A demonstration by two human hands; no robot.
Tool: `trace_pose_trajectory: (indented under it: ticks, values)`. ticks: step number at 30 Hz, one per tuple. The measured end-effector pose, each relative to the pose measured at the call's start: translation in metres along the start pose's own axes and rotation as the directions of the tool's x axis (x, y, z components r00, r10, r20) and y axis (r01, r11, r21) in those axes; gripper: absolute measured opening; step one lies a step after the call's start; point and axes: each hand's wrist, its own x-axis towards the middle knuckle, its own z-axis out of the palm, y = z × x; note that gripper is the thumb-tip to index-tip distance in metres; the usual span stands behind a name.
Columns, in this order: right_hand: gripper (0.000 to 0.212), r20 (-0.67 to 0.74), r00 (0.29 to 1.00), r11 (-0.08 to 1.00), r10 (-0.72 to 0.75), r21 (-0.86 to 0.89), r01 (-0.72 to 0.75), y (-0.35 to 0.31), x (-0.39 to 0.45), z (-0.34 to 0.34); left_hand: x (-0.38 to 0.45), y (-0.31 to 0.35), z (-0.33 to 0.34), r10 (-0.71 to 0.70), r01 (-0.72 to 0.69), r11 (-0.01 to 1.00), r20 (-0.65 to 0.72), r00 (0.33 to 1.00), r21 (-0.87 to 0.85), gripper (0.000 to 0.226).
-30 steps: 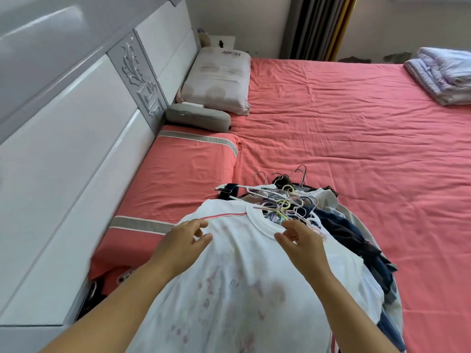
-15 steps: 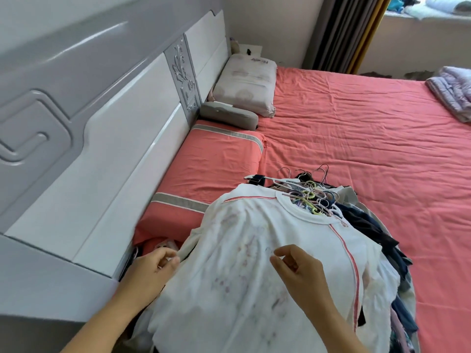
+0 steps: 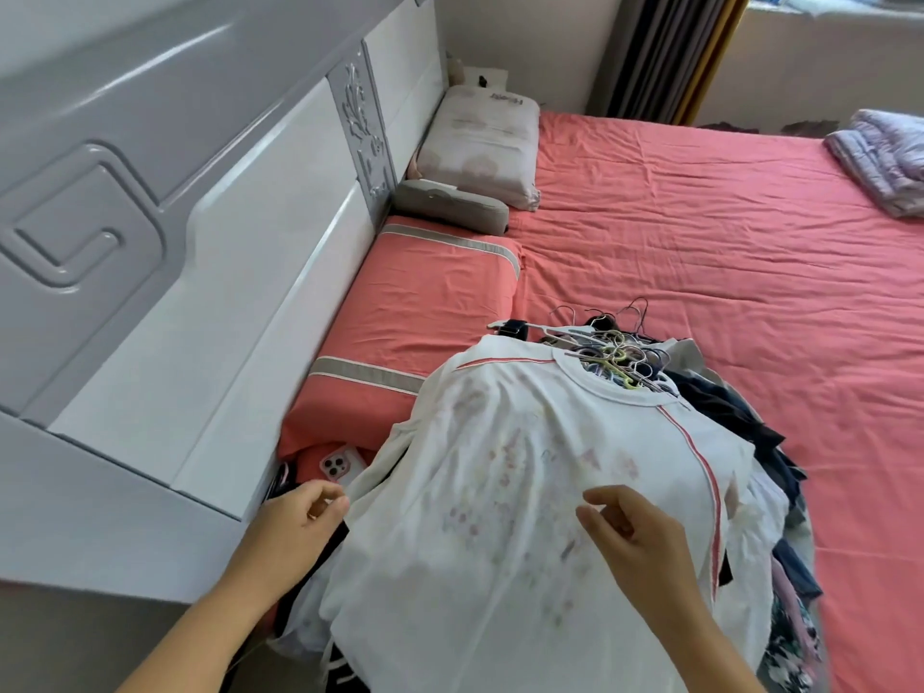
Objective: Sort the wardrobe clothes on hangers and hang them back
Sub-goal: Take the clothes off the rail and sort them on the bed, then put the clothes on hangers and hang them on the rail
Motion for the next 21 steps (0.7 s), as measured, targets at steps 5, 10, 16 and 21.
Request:
trace_pose_trajectory:
  ticks: [5, 10, 16, 21]
  values:
    - [0.020, -0.167, 0.986, 1.000, -0.007, -0.015, 0.005, 0.013, 0.042, -0.041, 0.046, 0.065, 0.029, 0.138, -0.138, 0.990, 0.025, 0.990, -0.001, 0.009]
    - [0.010, -0.251, 0.968, 0.994, 0.001, -0.104, -0.028, 0.043, 0.106, -0.092, 0.100, 0.138, 0.082, 0.246, -0.250, 0.967, 0.090, 0.965, 0.041, 0.021]
    - [0.010, -0.175, 0.984, 0.982, 0.010, -0.186, -0.044, 0.091, 0.190, -0.118, 0.158, 0.204, 0.159, 0.289, -0.295, 0.955, 0.147, 0.946, 0.020, 0.014]
    - [0.012, -0.044, 0.994, 0.969, 0.096, -0.223, -0.103, 0.134, 0.247, -0.106, 0.194, 0.229, 0.215, 0.260, -0.279, 0.958, 0.205, 0.944, 0.070, 0.020]
